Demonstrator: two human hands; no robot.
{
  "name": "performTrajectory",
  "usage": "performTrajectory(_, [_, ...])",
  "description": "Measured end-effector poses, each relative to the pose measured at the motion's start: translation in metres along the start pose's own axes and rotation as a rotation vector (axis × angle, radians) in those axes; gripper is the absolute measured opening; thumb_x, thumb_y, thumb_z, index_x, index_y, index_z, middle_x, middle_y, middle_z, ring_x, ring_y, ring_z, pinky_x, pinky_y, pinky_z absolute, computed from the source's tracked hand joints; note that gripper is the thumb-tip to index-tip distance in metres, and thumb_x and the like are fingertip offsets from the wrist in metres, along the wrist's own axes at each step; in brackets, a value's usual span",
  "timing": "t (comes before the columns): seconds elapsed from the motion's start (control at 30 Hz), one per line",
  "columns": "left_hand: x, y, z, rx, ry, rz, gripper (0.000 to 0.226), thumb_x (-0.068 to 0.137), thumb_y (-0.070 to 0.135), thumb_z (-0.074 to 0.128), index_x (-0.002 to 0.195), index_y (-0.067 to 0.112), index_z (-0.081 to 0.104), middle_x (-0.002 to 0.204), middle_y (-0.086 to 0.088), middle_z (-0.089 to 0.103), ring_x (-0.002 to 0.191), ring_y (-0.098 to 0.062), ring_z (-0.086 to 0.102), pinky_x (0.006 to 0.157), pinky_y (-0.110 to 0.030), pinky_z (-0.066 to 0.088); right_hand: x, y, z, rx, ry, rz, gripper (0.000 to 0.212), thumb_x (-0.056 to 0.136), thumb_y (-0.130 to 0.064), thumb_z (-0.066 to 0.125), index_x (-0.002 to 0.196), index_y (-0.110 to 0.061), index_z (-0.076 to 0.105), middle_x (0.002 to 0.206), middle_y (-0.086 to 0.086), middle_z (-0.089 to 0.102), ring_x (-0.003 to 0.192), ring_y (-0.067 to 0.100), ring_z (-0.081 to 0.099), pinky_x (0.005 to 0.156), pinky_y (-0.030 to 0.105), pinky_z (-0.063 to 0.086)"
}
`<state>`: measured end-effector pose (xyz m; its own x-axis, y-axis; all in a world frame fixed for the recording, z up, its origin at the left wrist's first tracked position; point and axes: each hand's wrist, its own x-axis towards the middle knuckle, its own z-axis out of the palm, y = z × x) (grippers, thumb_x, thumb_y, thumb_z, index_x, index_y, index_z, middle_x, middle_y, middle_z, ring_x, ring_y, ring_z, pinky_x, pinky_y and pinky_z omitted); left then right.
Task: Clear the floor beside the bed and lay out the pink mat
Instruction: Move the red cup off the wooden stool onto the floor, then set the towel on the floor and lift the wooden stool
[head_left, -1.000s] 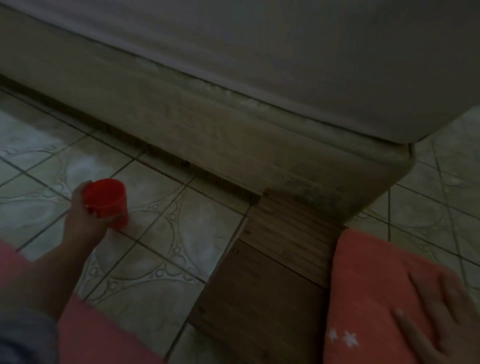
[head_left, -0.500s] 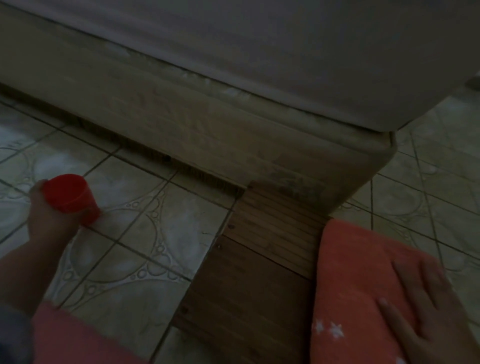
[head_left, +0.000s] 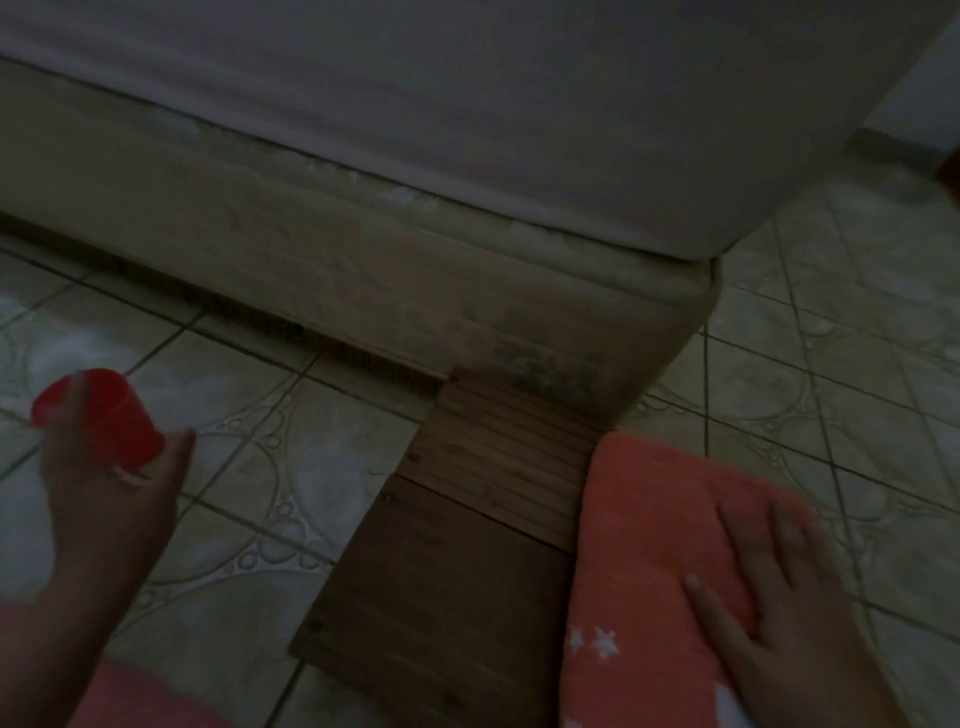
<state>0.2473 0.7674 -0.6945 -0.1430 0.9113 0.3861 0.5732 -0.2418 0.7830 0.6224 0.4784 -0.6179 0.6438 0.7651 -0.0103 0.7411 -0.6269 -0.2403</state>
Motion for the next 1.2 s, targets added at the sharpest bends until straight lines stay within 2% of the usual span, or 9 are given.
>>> performTrajectory(0.1, [-0.033,0.066,0.017,-0.181,-0.171,0.086,0.076,0.08,0.039,0.066,0.14,0.05,0.021,0.142,0.003,0.04,0.131,-0.018,0.041,0.099,-0.03,0.038,-0.002,0.0,-0.003,0.116,-0.03,-0.023,0.088,0.07,-0.08,0.033,0.144,-0.034,0.026,0.159,0.003,0.004,0.147,0.024,0.001,0.117,0.041,0.01])
performTrajectory(0.27, [-0.077,0.162,0.06,-0.428,-0.596,0.099,0.08,0.078,0.04,0.069,0.135,0.061,0.017,0.139,0.01,0.041,0.127,0.0,0.042,0.097,-0.032,0.043,-0.005,0.011,-0.024,0.567,0.008,0.03,0.072,0.066,-0.058,0.055,0.132,-0.056,0.025,0.156,-0.017,0.01,0.136,-0.017,0.005,0.109,0.012,0.011])
performTrajectory(0.47, [-0.134,0.203,0.085,-0.464,-1.014,0.022,0.08,0.07,0.06,0.064,0.127,0.074,0.01,0.137,0.032,0.029,0.13,0.017,0.028,0.113,-0.038,0.034,-0.027,0.029,-0.029,0.931,0.107,0.349,0.068,0.077,-0.048,0.061,0.131,-0.066,0.024,0.141,-0.007,0.044,0.115,0.011,0.052,0.1,0.044,0.042])
performTrajectory(0.57, [-0.154,0.208,0.081,-0.467,-1.079,-0.058,0.08,0.066,0.069,0.062,0.123,0.077,0.007,0.143,0.019,0.031,0.13,0.008,0.035,0.109,-0.032,0.039,-0.041,0.026,-0.02,0.994,0.053,0.413,0.073,0.078,-0.045,0.064,0.133,-0.064,0.021,0.125,-0.006,0.053,0.099,0.005,0.056,0.094,0.036,0.042])
performTrajectory(0.7, [-0.169,0.22,0.077,-0.603,-1.159,-0.23,0.085,0.067,0.052,0.066,0.127,0.066,0.007,0.125,0.029,0.038,0.103,0.021,0.051,0.069,-0.01,0.051,-0.05,0.02,-0.013,1.045,-0.001,0.374,0.073,0.079,-0.037,0.066,0.136,-0.057,0.025,0.135,-0.013,0.048,0.113,0.003,0.051,0.098,0.028,0.034])
performTrajectory(0.9, [-0.169,0.235,0.086,-0.596,-1.194,-0.316,0.111,0.062,0.046,0.075,0.141,0.053,-0.002,0.13,0.016,0.049,0.107,0.011,0.054,0.09,-0.016,0.048,-0.048,0.017,-0.01,1.126,-0.042,0.25,0.078,0.073,-0.034,0.067,0.134,-0.057,0.025,0.135,-0.037,0.033,0.119,-0.013,0.043,0.098,0.013,0.032])
performTrajectory(1.0, [-0.168,0.237,0.089,-0.604,-1.226,-0.332,0.117,0.062,0.036,0.085,0.139,0.057,-0.001,0.143,0.005,0.042,0.12,-0.005,0.053,0.102,-0.032,0.046,-0.046,0.016,-0.011,1.156,-0.031,0.173,0.078,0.065,-0.038,0.066,0.127,-0.064,0.028,0.121,-0.056,0.033,0.11,-0.03,0.039,0.081,-0.005,0.034])
performTrajectory(1.1, [-0.167,0.234,0.092,-0.625,-1.268,-0.34,0.118,0.059,0.029,0.085,0.137,0.06,0.003,0.147,0.009,0.035,0.126,-0.007,0.048,0.106,-0.036,0.043,-0.044,0.021,-0.01,1.169,-0.05,0.137,0.077,0.066,-0.038,0.065,0.127,-0.067,0.028,0.117,-0.058,0.038,0.109,-0.029,0.041,0.078,-0.006,0.035])
performTrajectory(1.2, [-0.167,0.231,0.096,-0.639,-1.3,-0.352,0.118,0.059,0.026,0.085,0.14,0.059,0.005,0.147,0.012,0.032,0.126,-0.004,0.045,0.108,-0.035,0.04,-0.041,0.023,-0.01,1.229,-0.117,0.18,0.074,0.066,-0.042,0.065,0.125,-0.068,0.029,0.126,-0.04,0.044,0.109,-0.02,0.048,0.082,0.004,0.043])
